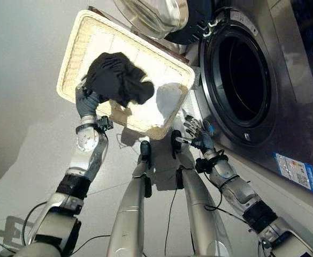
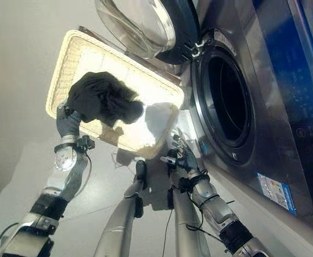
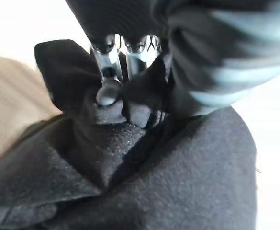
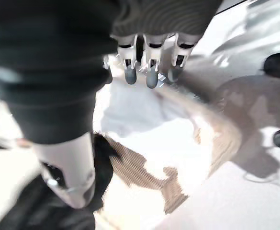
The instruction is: Put the clothes into the washing machine.
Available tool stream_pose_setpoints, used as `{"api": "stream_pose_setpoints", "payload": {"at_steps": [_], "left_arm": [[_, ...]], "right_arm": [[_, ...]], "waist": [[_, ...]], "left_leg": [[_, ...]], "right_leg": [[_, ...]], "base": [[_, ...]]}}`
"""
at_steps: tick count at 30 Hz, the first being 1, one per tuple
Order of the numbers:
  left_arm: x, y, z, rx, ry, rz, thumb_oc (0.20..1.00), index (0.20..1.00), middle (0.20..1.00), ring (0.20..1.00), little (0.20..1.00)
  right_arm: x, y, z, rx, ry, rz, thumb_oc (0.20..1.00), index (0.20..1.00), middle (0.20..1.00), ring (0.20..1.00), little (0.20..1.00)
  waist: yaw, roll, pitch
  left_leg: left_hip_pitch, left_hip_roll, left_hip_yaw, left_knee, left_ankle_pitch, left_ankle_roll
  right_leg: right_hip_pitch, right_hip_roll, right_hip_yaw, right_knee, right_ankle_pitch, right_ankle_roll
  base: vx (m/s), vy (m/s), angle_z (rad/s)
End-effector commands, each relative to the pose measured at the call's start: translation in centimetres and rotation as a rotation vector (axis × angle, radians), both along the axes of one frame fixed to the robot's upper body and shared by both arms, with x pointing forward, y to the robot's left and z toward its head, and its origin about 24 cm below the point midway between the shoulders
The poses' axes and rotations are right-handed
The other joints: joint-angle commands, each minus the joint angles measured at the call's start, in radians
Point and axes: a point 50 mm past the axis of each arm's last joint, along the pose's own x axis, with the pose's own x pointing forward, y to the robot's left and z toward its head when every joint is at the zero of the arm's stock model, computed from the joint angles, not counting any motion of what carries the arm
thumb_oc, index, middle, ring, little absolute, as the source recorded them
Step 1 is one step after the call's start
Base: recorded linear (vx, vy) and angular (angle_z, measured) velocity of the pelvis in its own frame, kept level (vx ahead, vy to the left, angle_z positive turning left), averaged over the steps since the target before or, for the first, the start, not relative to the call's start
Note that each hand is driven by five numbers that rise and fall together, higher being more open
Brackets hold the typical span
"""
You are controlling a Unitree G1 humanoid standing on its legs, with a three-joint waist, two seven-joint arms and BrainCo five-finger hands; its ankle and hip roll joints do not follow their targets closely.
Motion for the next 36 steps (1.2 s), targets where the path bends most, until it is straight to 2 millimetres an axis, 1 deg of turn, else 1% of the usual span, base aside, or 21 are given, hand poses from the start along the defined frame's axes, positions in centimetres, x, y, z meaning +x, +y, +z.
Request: {"api": "stream_pose_setpoints", "payload": {"at_steps": [1, 3, 4, 6, 7, 8, 9, 10, 11, 16, 18, 21, 22, 24, 25, 30, 31, 32, 34, 35, 36], "left_arm": [[-1.7, -0.7, 4.0, 0.075, -0.266, -0.197, 0.2, 0.2, 0.2, 0.2, 0.2], [-2.3, -2.0, 4.1, 0.152, -0.272, -0.313, 0.2, 0.2, 0.2, 0.2, 0.2], [-2.7, -3.3, 4.3, 0.236, -0.265, -0.415, 0.2, 0.2, 0.2, 0.2, 0.2], [-2.9, -4.1, 4.4, 0.289, -0.256, -0.47, 0.2, 0.2, 0.2, 0.2, 0.2], [-2.9, -5.0, 4.4, 0.353, -0.234, -0.551, 0.2, 0.2, 0.2, 0.2, 0.2], [-2.9, -5.0, 4.4, 0.353, -0.234, -0.551, 0.2, 0.2, 0.2, 0.2, 0.2], [-3.0, -6.1, 4.5, 0.407, -0.216, -0.648, 0.2, 0.2, 0.2, 0.2, 0.2], [-3.0, -6.3, 4.5, 0.418, -0.209, -0.661, 0.2, 0.2, 0.2, 0.2, 0.2], [-3.1, -7.2, 4.4, 0.475, -0.188, -0.734, 0.2, 0.2, 0.2, 0.2, 0.2], [-2.9, -9.5, 4.4, 0.586, -0.116, -0.883, 0.2, 0.2, 0.2, 0.2, 0.2], [-2.8, -9.8, 4.4, 0.603, -0.093, -0.892, 0.2, 0.2, 0.2, 0.2, 0.2], [-2.8, -9.9, 4.2, 0.596, -0.067, -0.902, 0.2, 0.2, 0.2, 0.2, 0.2], [-2.7, -9.9, 3.9, 0.597, -0.041, -0.905, 0.2, 0.2, 0.2, 0.2, 0.2], [-2.6, -9.8, 3.7, 0.596, -0.023, -0.89, 0.2, 0.2, 0.2, 0.2, 0.2], [-2.4, -9.4, 3.2, 0.588, 0.003, -0.87, 0.2, 0.2, 0.2, 0.2, 0.2], [-2.2, -8.5, 2.2, 0.564, 0.055, -0.83, 0.2, 0.2, 0.2, 0.2, 0.2], [-2.2, -8.3, 2.1, 0.563, 0.062, -0.825, 0.2, 0.2, 0.2, 0.2, 0.2], [-2.2, -8.1, 1.7, 0.568, 0.083, -0.827, 0.2, 0.2, 0.2, 0.2, 0.2], [-2.2, -8.1, 1.7, 0.568, 0.083, -0.827, 0.2, 0.2, 0.2, 0.2, 0.2], [-2.2, -8.0, 1.6, 0.57, 0.086, -0.828, 0.2, 0.2, 0.2, 0.2, 0.2], [-2.1, -7.9, 1.0, 0.583, 0.116, -0.845, 0.2, 0.2, 0.2, 0.2, 0.2]], "right_arm": [[-1.0, 0.4, 2.9, 0.02, -0.168, 0.07, 1.0, 1.0, 1.0, 1.0, 1.0], [-0.9, 0.7, 3.8, 0.01, -0.207, 0.101, 1.0, 1.0, 1.0, 1.0, 1.0], [-0.7, 1.1, 5.0, -0.003, -0.249, 0.129, 1.0, 1.0, 1.0, 1.0, 1.0], [-0.6, 1.5, 5.8, -0.011, -0.276, 0.155, 1.0, 1.0, 1.0, 1.0, 1.0], [-0.4, 1.9, 6.7, -0.042, -0.313, 0.183, 1.0, 1.0, 1.0, 1.0, 1.0], [-0.4, 1.9, 6.7, -0.042, -0.313, 0.183, 1.0, 1.0, 1.0, 1.0, 1.0], [-0.2, 2.3, 7.9, -0.081, -0.366, 0.201, 1.0, 1.0, 1.0, 1.0, 1.0], [-0.2, 2.4, 8.0, -0.091, -0.374, 0.205, 1.0, 1.0, 1.0, 1.0, 1.0], [0.0, 3.0, 9.0, -0.126, -0.421, 0.228, 1.0, 1.0, 1.0, 1.0, 1.0], [0.2, 4.5, 11.3, -0.144, -0.478, 0.281, 1.0, 1.0, 1.0, 1.0, 1.0], [0.2, 4.9, 11.9, -0.129, -0.485, 0.303, 1.0, 1.0, 1.0, 1.0, 1.0], [0.0, 5.2, 12.1, -0.099, -0.482, 0.334, 1.0, 1.0, 1.0, 1.0, 1.0], [-0.4, 5.6, 12.3, -0.052, -0.465, 0.385, 1.0, 1.0, 1.0, 1.0, 1.0], [-0.9, 5.8, 12.5, -0.015, -0.455, 0.427, 1.0, 1.0, 1.0, 1.0, 1.0], [-1.5, 6.0, 12.6, 0.009, -0.456, 0.465, 1.0, 1.0, 1.0, 1.0, 1.0], [-2.8, 6.1, 12.9, 0.076, -0.463, 0.545, 1.0, 1.0, 1.0, 1.0, 1.0], [-2.9, 6.1, 12.9, 0.091, -0.463, 0.553, 0.887, 0.887, 0.887, 0.887, 0.887], [-3.3, 6.0, 13.0, 0.115, -0.469, 0.568, 0.373, 0.373, 0.373, 0.373, 0.373], [-3.3, 6.0, 13.0, 0.115, -0.469, 0.568, 0.373, 0.373, 0.373, 0.373, 0.373], [-3.3, 5.9, 13.0, 0.116, -0.475, 0.567, 0.304, 0.304, 0.304, 0.304, 0.304], [-3.5, 5.8, 13.2, 0.137, -0.487, 0.574, 0.2, 0.2, 0.2, 0.2, 0.2]], "waist": [[0.013, 0.06, -0.016], [0.021, 0.064, -0.016], [0.026, 0.068, -0.016], [0.028, 0.071, -0.016], [0.031, 0.073, -0.016], [0.031, 0.073, -0.016], [0.033, 0.075, -0.016], [0.033, 0.075, -0.016], [0.034, 0.077, -0.016], [0.035, 0.081, -0.016], [0.037, 0.084, -0.016], [0.039, 0.086, -0.016], [0.04, 0.088, -0.016], [0.041, 0.088, -0.016], [0.041, 0.088, -0.016], [0.041, 0.09, -0.016], [0.04, 0.09, -0.016], [0.039, 0.091, -0.016], [0.039, 0.091, -0.016], [0.038, 0.091, -0.016], [0.036, 0.093, -0.016]], "left_leg": [[0.021, -0.017, 0.014, -0.041, 0.018, -0.022], [0.033, -0.019, 0.009, -0.046, 0.02, -0.022], [0.043, -0.022, 0.008, -0.048, 0.021, -0.022], [0.048, -0.021, 0.011, -0.049, 0.022, -0.023], [0.056, -0.022, 0.012, -0.048, 0.021, -0.022], [0.056, -0.022, 0.012, -0.048, 0.021, -0.022], [0.065, -0.021, 0.017, -0.047, 0.02, -0.022], [0.066, -0.021, 0.018, -0.047, 0.019, -0.022], [0.077, -0.021, 0.022, -0.05, 0.019, -0.022], [0.099, -0.02, 0.03, -0.058, 0.021, -0.019], [0.096, -0.02, 0.03, -0.062, 0.026, -0.017], [0.104, -0.02, 0.028, -0.066, 0.023, -0.015], [0.106, -0.019, 0.029, -0.069, 0.025, -0.014], [0.101, -0.019, 0.03, -0.073, 0.031, -0.014], [0.109, -0.019, 0.03, -0.081, 0.031, -0.014], [0.111, -0.016, 0.035, -0.095, 0.04, -0.013], [0.111, -0.016, 0.036, -0.096, 0.04, -0.012], [0.107, -0.017, 0.036, -0.096, 0.041, -0.011], [0.107, -0.017, 0.036, -0.096, 0.041, -0.011], [0.105, -0.017, 0.036, -0.095, 0.041, -0.011], [0.101, -0.017, 0.038, -0.098, 0.043, -0.01]], "right_leg": [[0.074, 0.021, -0.048, 0.004, -0.11, 0.076], [0.089, 0.018, -0.053, 0.001, -0.111, 0.077], [0.102, 0.014, -0.06, -0.001, -0.11, 0.077], [0.11, 0.01, -0.064, -0.005, -0.109, 0.078], [0.119, 0.005, -0.071, -0.007, -0.107, 0.079], [0.119, 0.005, -0.071, -0.007, -0.107, 0.079], [0.13, -0.001, -0.076, -0.013, -0.104, 0.08], [0.131, -0.002, -0.076, -0.014, -0.104, 0.08], [0.143, -0.004, -0.079, -0.022, -0.099, 0.082], [0.163, -0.009, -0.08, -0.035, -0.089, 0.083], [0.159, -0.009, -0.077, -0.036, -0.083, 0.083], [0.165, -0.01, -0.077, -0.035, -0.088, 0.084], [0.167, -0.011, -0.078, -0.035, -0.088, 0.086], [0.161, -0.011, -0.079, -0.036, -0.082, 0.086], [0.167, -0.012, -0.083, -0.035, -0.086, 0.088], [0.169, -0.012, -0.085, -0.042, -0.082, 0.09], [0.168, -0.012, -0.085, -0.044, -0.081, 0.09], [0.162, -0.013, -0.085, -0.044, -0.078, 0.091], [0.162, -0.013, -0.085, -0.044, -0.078, 0.091], [0.161, -0.013, -0.085, -0.045, -0.077, 0.091], [0.158, -0.013, -0.082, -0.052, -0.072, 0.091]], "base": [[-0.06, -0.012, 0.08], [-0.05, -0.018, 0.07], [-0.07, -0.017, 0.12], [-0.05, -0.003, 0.09], [-0.03, 0.005, 0.03], [-0.06, 0.012, 0.03], [-0.03, 0.008, 0.04], [-0.05, 0.02, 0.03], [0.0, 0.0, 0.0], [-0.02, 0.001, 0.05], [-0.02, -0.002, 0.07], [0.0, 0.0, 0.0], [0.0, 0.0, 0.0], [0.0, 0.0, 0.0], [0.0, 0.0, 0.0], [0.0, 0.0, 0.0], [0.0, 0.0, 0.0], [0.0, 0.0, 0.0], [0.0, 0.0, 0.0], [0.0, 0.0, 0.0], [0.0, 0.0, 0.0]]}}
